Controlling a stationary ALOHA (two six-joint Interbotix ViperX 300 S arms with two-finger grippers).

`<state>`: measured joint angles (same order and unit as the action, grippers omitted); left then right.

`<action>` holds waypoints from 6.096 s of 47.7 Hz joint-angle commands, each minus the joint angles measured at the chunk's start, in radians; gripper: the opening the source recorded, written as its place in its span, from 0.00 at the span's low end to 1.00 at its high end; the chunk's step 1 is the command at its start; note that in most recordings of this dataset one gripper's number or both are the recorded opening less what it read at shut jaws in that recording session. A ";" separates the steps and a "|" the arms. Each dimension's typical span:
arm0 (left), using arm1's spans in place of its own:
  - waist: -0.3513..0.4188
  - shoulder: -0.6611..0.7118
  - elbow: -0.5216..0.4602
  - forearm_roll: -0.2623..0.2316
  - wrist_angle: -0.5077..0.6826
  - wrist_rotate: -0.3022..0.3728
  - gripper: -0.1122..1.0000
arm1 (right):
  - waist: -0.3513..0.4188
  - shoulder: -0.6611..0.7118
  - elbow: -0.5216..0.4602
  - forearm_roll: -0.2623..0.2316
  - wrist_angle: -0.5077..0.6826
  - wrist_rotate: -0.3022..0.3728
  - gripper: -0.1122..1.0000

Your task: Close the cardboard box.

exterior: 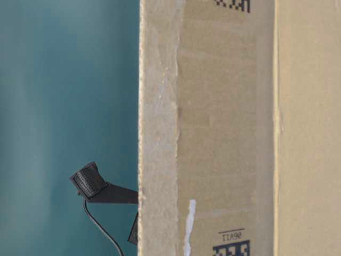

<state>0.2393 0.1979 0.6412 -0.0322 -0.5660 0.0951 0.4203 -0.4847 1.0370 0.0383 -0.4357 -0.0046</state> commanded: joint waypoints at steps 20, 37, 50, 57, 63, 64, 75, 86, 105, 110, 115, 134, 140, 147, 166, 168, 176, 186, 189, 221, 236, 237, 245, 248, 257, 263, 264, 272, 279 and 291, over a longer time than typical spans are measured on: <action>0.011 -0.012 -0.008 -0.002 -0.003 -0.012 0.10 | -0.015 0.123 -0.011 0.002 -0.061 0.002 0.10; 0.006 -0.014 -0.006 -0.002 -0.003 -0.014 0.10 | -0.210 0.055 0.031 0.017 -0.038 0.003 0.10; 0.006 -0.014 -0.008 -0.002 -0.005 -0.014 0.10 | -0.333 0.091 0.029 0.075 0.018 0.003 0.10; 0.006 -0.014 -0.009 -0.002 -0.005 -0.014 0.10 | -0.370 0.155 0.025 0.095 0.020 0.005 0.10; 0.006 -0.014 -0.008 -0.003 -0.003 -0.014 0.10 | -0.388 0.213 0.020 0.130 0.021 0.006 0.10; 0.008 -0.014 -0.009 -0.003 -0.005 -0.014 0.10 | -0.390 0.222 0.020 0.133 0.021 0.006 0.10; 0.008 -0.014 -0.008 -0.003 -0.005 -0.014 0.10 | -0.393 0.276 0.018 0.173 0.021 0.006 0.10; 0.005 -0.029 -0.008 -0.005 0.005 -0.015 0.10 | -0.391 0.276 0.015 0.176 0.020 0.006 0.10; 0.008 -0.242 -0.046 -0.006 0.225 -0.009 0.10 | -0.391 0.276 0.014 0.176 0.015 0.006 0.10; 0.041 -0.299 -0.052 -0.006 0.256 -0.008 0.10 | -0.391 0.276 0.014 0.176 0.015 0.006 0.10; 0.106 -0.330 -0.060 -0.006 0.278 -0.015 0.10 | -0.391 0.276 0.014 0.176 0.014 0.003 0.10; 0.239 -0.241 -0.339 -0.002 0.876 0.021 0.10 | -0.391 0.276 0.012 0.176 -0.003 0.000 0.10; 0.245 -0.173 -0.454 -0.002 1.086 0.072 0.10 | -0.391 0.278 0.012 0.176 -0.006 0.000 0.10; 0.256 -0.118 -0.557 -0.002 1.235 0.101 0.10 | -0.391 0.279 0.012 0.176 -0.006 0.000 0.10; 0.227 -0.103 -0.583 -0.006 1.341 0.098 0.10 | -0.391 0.279 0.011 0.175 -0.006 0.000 0.10; 0.221 -0.104 -0.581 -0.006 1.347 0.095 0.10 | -0.391 0.279 0.011 0.175 -0.006 0.000 0.10; 0.198 -0.107 -0.574 -0.008 1.368 0.097 0.10 | -0.391 0.279 0.011 0.175 -0.006 0.000 0.10; 0.181 -0.121 -0.580 -0.008 1.396 0.067 0.10 | -0.391 0.279 0.012 0.172 -0.006 -0.002 0.10; 0.176 -0.133 -0.583 -0.008 1.401 0.066 0.10 | -0.391 0.279 0.011 0.172 -0.006 -0.003 0.10; 0.063 -0.285 -0.399 -0.008 1.330 -0.023 0.10 | -0.391 0.255 0.020 0.170 -0.017 -0.008 0.10; -0.006 -0.370 -0.261 -0.008 1.203 -0.100 0.10 | -0.391 0.210 0.035 0.169 -0.017 -0.009 0.10; -0.012 -0.374 -0.252 -0.008 1.197 -0.103 0.10 | -0.391 0.212 0.034 0.169 -0.017 -0.009 0.10; -0.058 -0.407 -0.176 -0.008 1.118 -0.135 0.10 | -0.391 0.216 0.029 0.166 -0.017 -0.009 0.10; -0.071 -0.416 -0.146 -0.008 1.089 -0.150 0.10 | -0.391 0.218 0.029 0.166 -0.017 -0.009 0.10; -0.081 -0.436 -0.049 -0.008 0.988 -0.207 0.10 | -0.391 0.219 0.029 0.167 -0.017 -0.009 0.10; -0.081 -0.448 0.023 -0.008 0.910 -0.247 0.10 | -0.391 0.218 0.029 0.167 -0.017 -0.009 0.10; -0.081 -0.449 0.032 -0.008 0.896 -0.253 0.10 | -0.391 0.218 0.029 0.166 -0.017 -0.009 0.10; -0.086 -0.449 0.123 -0.008 0.781 -0.301 0.10 | -0.391 0.219 0.028 0.166 -0.017 -0.009 0.10; -0.097 -0.453 0.176 -0.008 0.701 -0.331 0.10 | -0.391 0.218 0.029 0.166 -0.017 -0.009 0.10; -0.104 -0.463 0.206 -0.008 0.657 -0.353 0.10 | -0.402 0.219 0.026 0.167 -0.020 -0.009 0.10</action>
<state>0.1396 -0.2500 0.8529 -0.0383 0.0982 -0.2577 0.0307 -0.2592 1.0784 0.2056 -0.4464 -0.0123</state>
